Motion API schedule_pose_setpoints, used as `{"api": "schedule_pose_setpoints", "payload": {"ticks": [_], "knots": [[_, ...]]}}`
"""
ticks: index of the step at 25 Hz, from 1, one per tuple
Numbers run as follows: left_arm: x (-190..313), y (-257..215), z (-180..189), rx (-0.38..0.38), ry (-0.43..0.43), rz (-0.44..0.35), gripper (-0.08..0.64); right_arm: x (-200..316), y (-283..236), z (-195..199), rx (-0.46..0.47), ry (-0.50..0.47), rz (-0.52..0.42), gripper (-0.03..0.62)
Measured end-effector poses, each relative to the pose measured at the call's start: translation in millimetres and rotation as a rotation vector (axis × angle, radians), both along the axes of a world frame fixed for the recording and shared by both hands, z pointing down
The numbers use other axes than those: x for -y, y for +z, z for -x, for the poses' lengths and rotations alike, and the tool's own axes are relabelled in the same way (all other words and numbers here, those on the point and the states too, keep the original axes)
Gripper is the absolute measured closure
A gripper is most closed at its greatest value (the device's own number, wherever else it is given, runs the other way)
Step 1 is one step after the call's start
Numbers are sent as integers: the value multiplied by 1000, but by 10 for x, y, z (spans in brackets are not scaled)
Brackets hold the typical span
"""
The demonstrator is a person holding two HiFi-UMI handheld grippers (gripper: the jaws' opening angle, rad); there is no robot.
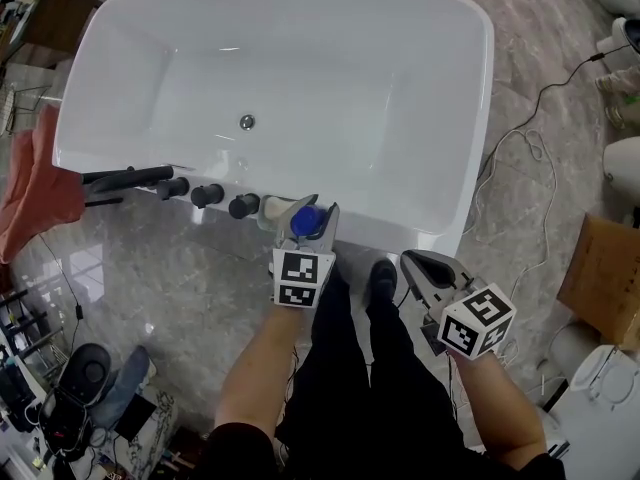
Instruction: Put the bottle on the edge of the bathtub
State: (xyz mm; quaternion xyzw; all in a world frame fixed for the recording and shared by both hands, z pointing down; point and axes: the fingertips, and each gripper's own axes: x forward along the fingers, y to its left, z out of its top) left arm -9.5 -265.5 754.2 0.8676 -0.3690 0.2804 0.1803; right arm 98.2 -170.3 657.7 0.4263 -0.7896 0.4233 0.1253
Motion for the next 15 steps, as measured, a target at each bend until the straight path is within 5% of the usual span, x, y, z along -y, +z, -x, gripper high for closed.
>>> {"api": "schedule_pose_setpoints", "payload": {"ticks": [15], "knots": [[-166, -169, -98, 58, 66, -72, 410, -120, -98, 169, 11, -44, -10, 581]]}}
